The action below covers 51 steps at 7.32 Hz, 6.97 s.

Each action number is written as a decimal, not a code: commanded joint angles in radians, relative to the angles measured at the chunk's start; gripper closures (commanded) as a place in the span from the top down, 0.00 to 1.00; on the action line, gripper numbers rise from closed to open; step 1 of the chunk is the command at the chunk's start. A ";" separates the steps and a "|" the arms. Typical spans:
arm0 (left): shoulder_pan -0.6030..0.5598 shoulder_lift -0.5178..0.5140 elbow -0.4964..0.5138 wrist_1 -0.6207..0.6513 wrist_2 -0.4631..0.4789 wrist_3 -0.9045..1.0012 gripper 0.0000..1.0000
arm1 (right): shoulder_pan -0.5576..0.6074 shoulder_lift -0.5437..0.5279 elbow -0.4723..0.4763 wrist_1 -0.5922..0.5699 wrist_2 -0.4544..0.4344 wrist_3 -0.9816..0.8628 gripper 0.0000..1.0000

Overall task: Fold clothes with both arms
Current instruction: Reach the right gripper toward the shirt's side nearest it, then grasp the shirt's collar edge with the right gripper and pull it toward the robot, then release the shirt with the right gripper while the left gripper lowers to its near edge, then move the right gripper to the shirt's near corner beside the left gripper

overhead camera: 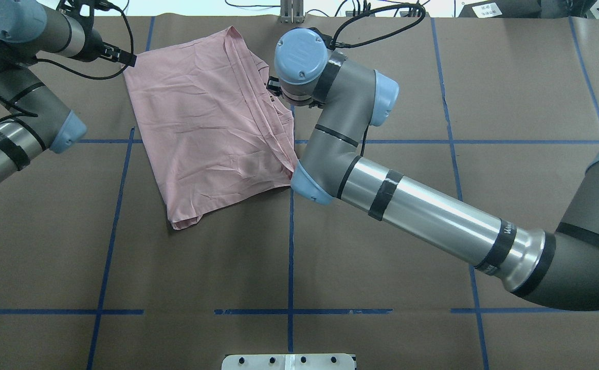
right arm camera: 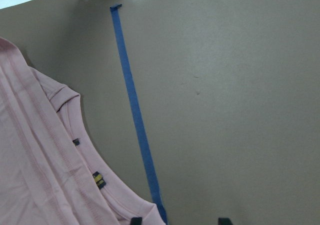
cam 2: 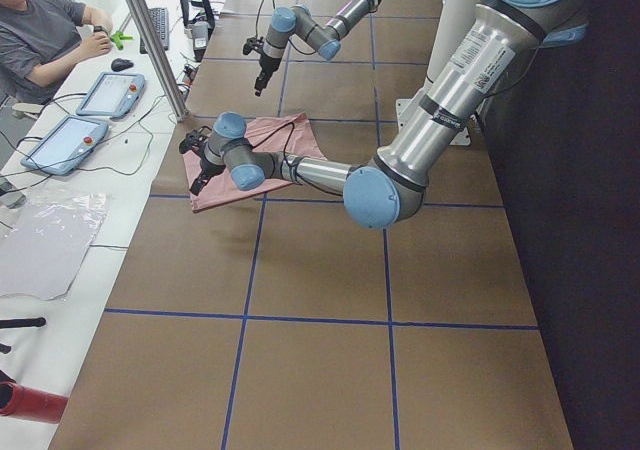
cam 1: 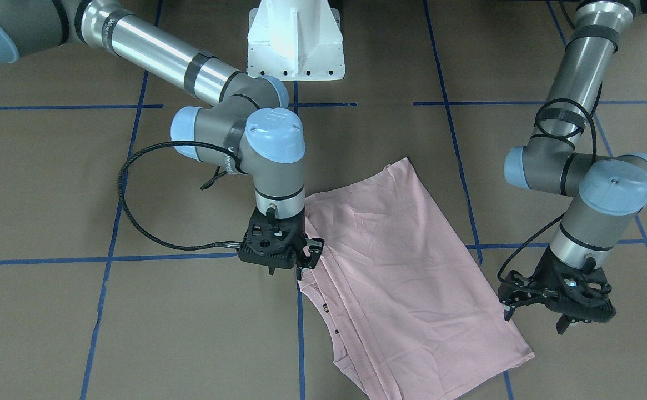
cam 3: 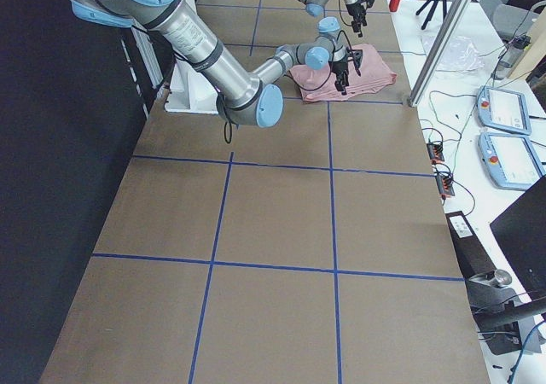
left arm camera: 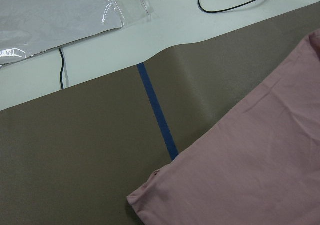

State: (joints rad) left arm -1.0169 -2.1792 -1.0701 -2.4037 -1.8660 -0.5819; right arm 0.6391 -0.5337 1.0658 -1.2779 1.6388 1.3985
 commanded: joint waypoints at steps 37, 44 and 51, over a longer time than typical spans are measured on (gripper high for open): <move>0.719 0.335 -0.864 0.374 0.289 -0.918 0.95 | -0.305 -0.845 0.981 0.000 -0.243 0.016 1.00; 0.747 0.322 -0.775 0.368 0.312 -0.958 0.65 | -0.315 -0.836 0.977 0.000 -0.244 0.016 1.00; 0.750 0.317 -0.788 0.368 0.312 -0.955 0.00 | -0.350 -0.833 0.967 -0.001 -0.267 0.092 1.00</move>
State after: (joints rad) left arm -0.2669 -1.8611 -1.8529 -2.0356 -1.5534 -1.5374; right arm 0.3096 -1.3689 2.0395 -1.2781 1.3875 1.4326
